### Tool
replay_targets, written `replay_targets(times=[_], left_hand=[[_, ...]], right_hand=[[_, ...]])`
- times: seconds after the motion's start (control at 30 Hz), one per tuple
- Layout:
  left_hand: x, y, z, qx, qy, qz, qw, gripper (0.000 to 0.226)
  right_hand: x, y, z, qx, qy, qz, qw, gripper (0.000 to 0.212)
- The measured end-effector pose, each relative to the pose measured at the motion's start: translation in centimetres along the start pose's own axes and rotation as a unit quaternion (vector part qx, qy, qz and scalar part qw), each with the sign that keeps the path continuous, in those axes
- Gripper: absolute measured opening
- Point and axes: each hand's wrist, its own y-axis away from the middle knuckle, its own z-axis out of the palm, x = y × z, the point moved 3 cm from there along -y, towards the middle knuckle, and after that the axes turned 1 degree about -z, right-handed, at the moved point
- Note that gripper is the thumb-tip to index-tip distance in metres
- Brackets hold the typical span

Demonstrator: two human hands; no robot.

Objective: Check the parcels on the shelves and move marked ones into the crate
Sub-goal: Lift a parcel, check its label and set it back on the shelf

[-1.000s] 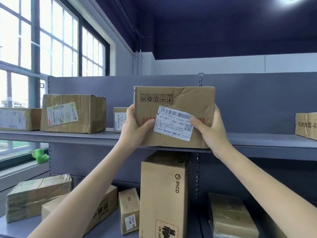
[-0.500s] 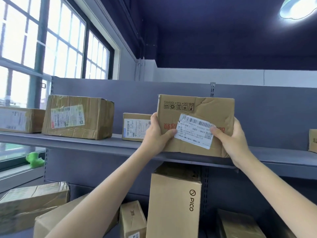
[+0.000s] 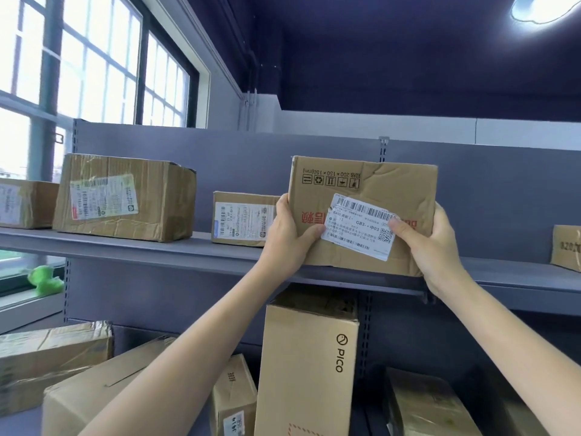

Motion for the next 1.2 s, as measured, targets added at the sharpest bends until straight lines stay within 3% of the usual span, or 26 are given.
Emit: replay_targets(times=[0.13,0.27,0.37,0.43,0.57,1.2], left_hand=[[0.1,-0.3,0.4,-0.013,-0.025,-0.002,1.0,0.07],[1.0,-1.5,-0.4,0.006,-0.19,0.034,0.981,0.108],[3.3,-3.1,-1.1,-0.012,-0.391,0.122,0.912,0.124],[4.4,-4.3,-0.8,-0.048,-0.489,0.173,0.853,0.128],[4.6,-5.8,0.4,-0.095,-0.564,0.196,0.797,0.127],[0.8,-9.0,3.4,-0.071,-0.548,0.186,0.812,0.117]], right_hand=[[0.0,-0.3,-0.6,-0.02,0.035,0.012,0.999,0.07],[-1.9,-1.0,-1.2,-0.02,0.201,-0.072,0.977,0.105],[-4.3,-2.6,-1.0,-0.063,0.402,-0.186,0.894,0.12],[-5.1,-3.9,-0.7,-0.121,0.482,-0.197,0.845,0.121],[-4.9,-5.1,-0.5,-0.162,0.516,-0.181,0.822,0.115],[-0.2,-8.6,1.3,-0.124,0.53,-0.163,0.823,0.102]])
